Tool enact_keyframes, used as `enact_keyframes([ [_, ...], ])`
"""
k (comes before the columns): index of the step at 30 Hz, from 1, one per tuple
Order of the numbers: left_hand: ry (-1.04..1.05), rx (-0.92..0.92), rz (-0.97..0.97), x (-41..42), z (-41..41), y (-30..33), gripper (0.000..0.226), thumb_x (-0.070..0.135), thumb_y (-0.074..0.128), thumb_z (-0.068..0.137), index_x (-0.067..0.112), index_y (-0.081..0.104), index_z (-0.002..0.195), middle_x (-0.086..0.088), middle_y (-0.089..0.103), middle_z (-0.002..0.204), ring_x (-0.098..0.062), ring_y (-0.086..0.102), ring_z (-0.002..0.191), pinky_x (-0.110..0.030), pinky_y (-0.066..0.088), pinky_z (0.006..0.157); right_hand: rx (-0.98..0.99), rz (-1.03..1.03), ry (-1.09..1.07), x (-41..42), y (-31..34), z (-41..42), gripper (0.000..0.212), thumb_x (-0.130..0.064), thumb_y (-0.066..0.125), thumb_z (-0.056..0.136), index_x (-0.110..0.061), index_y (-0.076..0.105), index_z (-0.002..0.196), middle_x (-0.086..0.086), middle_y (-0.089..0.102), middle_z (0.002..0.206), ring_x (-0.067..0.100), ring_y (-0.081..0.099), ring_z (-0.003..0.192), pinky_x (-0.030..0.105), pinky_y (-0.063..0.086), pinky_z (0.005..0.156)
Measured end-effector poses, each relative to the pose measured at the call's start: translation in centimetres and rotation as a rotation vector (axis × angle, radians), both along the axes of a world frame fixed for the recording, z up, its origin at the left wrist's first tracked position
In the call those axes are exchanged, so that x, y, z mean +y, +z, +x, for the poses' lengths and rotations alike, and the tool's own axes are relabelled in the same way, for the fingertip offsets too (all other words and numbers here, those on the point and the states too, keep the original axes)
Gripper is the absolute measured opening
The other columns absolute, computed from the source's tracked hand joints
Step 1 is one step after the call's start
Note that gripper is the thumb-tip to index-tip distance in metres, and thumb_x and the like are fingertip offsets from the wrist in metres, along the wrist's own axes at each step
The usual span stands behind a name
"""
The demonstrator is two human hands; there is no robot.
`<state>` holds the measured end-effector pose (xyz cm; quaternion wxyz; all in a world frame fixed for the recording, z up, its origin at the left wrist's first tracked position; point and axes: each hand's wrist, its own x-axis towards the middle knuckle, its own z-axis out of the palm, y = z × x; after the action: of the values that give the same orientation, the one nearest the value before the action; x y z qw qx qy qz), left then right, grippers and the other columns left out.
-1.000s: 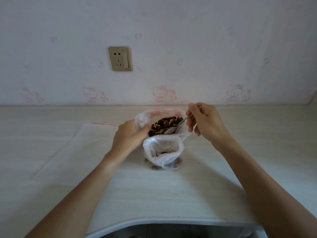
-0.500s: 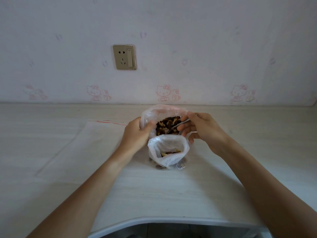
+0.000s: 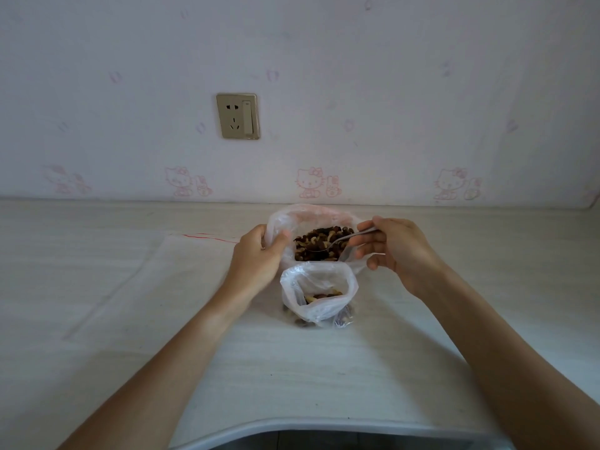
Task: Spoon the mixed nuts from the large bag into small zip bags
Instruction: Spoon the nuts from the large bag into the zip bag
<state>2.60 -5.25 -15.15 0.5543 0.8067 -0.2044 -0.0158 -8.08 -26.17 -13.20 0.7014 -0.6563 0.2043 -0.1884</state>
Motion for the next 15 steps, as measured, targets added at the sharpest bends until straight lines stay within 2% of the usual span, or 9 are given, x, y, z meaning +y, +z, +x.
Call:
enact_keyframes([
  [3,0.016,-0.062,0.039,0.2,0.5,-0.3,0.037,0.044,0.058,0.101,0.009,0.068,0.103,-0.013,0.073,0.098,-0.031,0.068,0.092,-0.046,0.054,0.083,-0.034,-0.001,-0.030,-0.2,0.3,-0.1,0.034,-0.017,0.039,0.111,0.000,0.066,0.101,0.017,0.075,0.078,0.025,0.064,0.056,0.030,0.043,0.043],
  [5,0.019,-0.099,0.077,0.4,0.9,-0.4,0.032,0.049,0.059,0.100,0.019,0.068,0.106,0.004,0.072,0.098,-0.015,0.068,0.091,-0.030,0.053,0.074,-0.065,0.011,-0.042,-0.2,0.5,-0.2,0.034,-0.018,0.039,0.110,-0.001,0.066,0.100,0.017,0.074,0.077,0.026,0.063,0.057,0.031,0.041,0.044],
  [7,0.026,-0.125,0.107,0.8,1.1,-0.3,0.033,0.053,0.060,0.098,0.025,0.066,0.115,0.017,0.068,0.104,0.000,0.063,0.097,-0.016,0.044,0.073,-0.104,0.024,-0.048,-0.3,0.8,-0.3,0.034,-0.020,0.039,0.110,-0.002,0.066,0.099,0.016,0.073,0.076,0.026,0.062,0.057,0.031,0.040,0.044],
  [8,0.029,-0.142,0.113,0.9,1.3,-0.3,0.037,0.054,0.062,0.097,0.026,0.065,0.120,0.019,0.067,0.109,0.001,0.062,0.101,-0.014,0.042,0.076,-0.124,0.035,-0.049,-0.4,1.0,-0.5,0.035,-0.021,0.039,0.111,-0.002,0.066,0.098,0.015,0.072,0.075,0.026,0.062,0.056,0.030,0.039,0.044],
  [12,0.079,-0.272,0.128,1.4,1.7,0.3,0.050,0.048,0.068,0.095,0.018,0.061,0.134,0.009,0.064,0.130,-0.007,0.058,0.117,-0.024,0.045,0.095,-0.195,0.093,-0.044,-0.5,1.7,-0.9,0.037,-0.025,0.038,0.111,-0.005,0.063,0.093,0.012,0.066,0.069,0.025,0.058,0.053,0.029,0.037,0.043],
  [14,0.087,-0.393,0.128,1.6,1.3,1.0,0.041,0.041,0.071,0.095,0.020,0.065,0.129,0.008,0.064,0.128,-0.010,0.058,0.119,-0.031,0.047,0.099,-0.209,0.110,-0.042,-0.6,2.1,-1.1,0.038,-0.026,0.037,0.111,-0.007,0.061,0.089,0.010,0.062,0.064,0.025,0.056,0.051,0.028,0.035,0.044],
  [15,0.081,-0.459,0.125,1.7,1.0,1.4,0.032,0.038,0.072,0.094,0.022,0.067,0.122,0.010,0.066,0.122,-0.009,0.059,0.115,-0.029,0.048,0.095,-0.209,0.115,-0.043,-0.6,2.2,-1.2,0.038,-0.026,0.037,0.111,-0.008,0.060,0.087,0.009,0.060,0.062,0.024,0.055,0.050,0.028,0.034,0.044],
])
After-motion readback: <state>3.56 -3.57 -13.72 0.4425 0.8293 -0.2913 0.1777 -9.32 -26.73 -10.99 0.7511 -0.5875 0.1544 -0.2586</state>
